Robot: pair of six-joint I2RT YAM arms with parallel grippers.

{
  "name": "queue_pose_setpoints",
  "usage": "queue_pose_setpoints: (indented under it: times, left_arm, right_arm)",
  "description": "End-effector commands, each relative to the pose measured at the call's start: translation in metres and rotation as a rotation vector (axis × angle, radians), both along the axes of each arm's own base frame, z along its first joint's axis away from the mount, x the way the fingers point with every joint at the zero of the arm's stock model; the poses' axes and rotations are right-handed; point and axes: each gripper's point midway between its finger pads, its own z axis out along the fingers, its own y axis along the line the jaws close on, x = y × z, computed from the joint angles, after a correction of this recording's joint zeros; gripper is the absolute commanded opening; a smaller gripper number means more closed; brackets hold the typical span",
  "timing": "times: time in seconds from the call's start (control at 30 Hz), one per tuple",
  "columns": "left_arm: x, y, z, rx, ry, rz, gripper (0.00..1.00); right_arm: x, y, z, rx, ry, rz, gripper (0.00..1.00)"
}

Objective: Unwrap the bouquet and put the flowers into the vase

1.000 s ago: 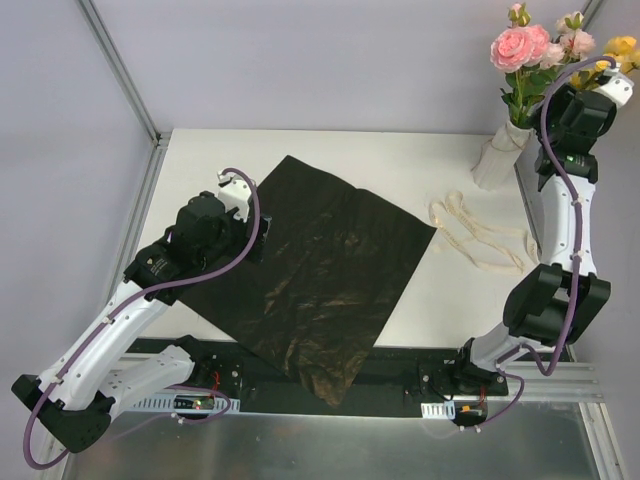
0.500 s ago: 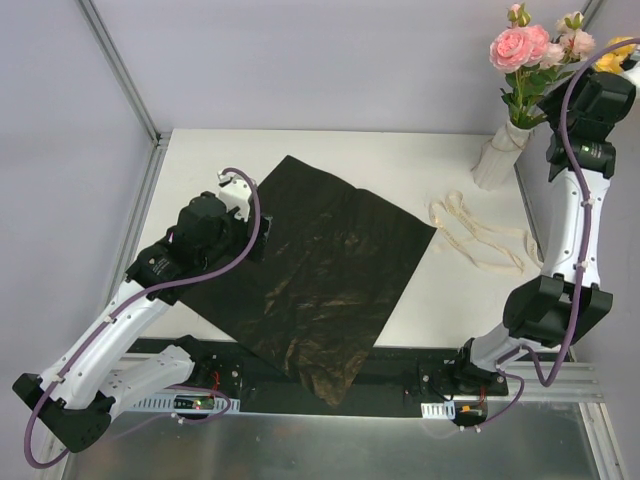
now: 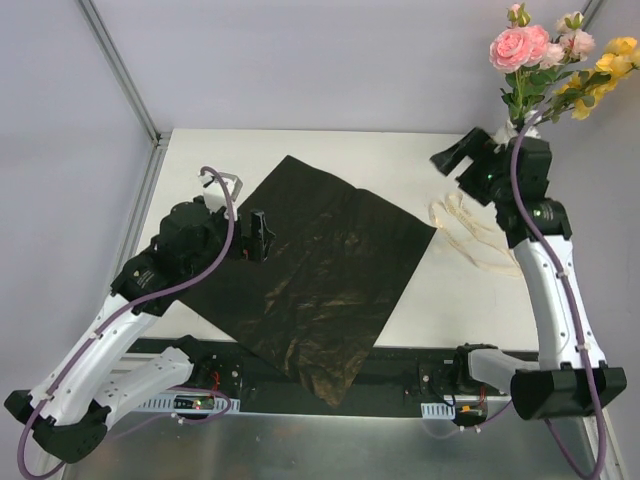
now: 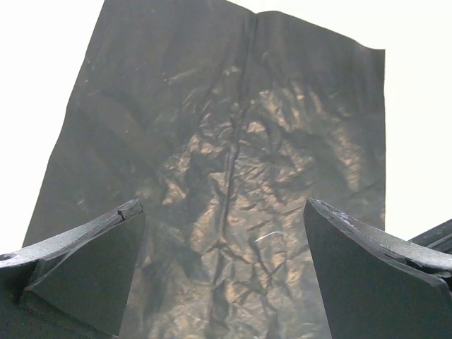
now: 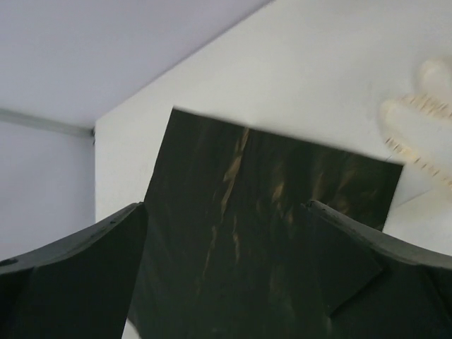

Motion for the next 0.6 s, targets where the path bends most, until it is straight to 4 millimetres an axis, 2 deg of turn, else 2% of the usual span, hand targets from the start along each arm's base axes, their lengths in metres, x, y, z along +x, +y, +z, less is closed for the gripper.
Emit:
queue_pose_setpoints:
  times: [0.0,0.03,0.07,0.2,0.27,0.37,0.47,0.57]
  left_arm:
    - [-0.008,-0.014,0.037,-0.194,-0.052,-0.012,0.99]
    - [-0.009,-0.014,0.036,-0.202,-0.048,-0.013,0.99]
    - [-0.009,-0.015,0.034,-0.208,-0.044,-0.011,0.99]
    - [-0.012,-0.015,0.030,-0.228,-0.032,-0.007,0.99]
    - [-0.013,-0.017,0.029,-0.239,-0.024,-0.012,0.99]
    - [-0.014,-0.020,0.031,-0.257,-0.018,-0.020,0.99]
    - [-0.014,-0.021,0.034,-0.270,-0.017,-0.019,0.99]
    - [-0.014,-0.021,0.033,-0.274,-0.014,-0.017,0.99]
  right_arm:
    - [-0.051,0.062,-0.017,0.160,0.063,0.184,0.99]
    - [-0.061,0.071,-0.030,0.181,0.095,0.213,0.99]
    - [-0.070,0.078,-0.036,0.204,0.109,0.235,0.99]
    - [-0.101,0.090,-0.045,0.274,0.140,0.277,0.99]
    - [-0.116,0.088,-0.047,0.274,0.128,0.287,0.99]
    - [-0.129,0.074,-0.050,0.236,0.100,0.239,0.99]
    - [-0.135,0.057,-0.052,0.199,0.096,0.159,0.99]
    - [-0.139,0.057,-0.048,0.191,0.098,0.172,0.99]
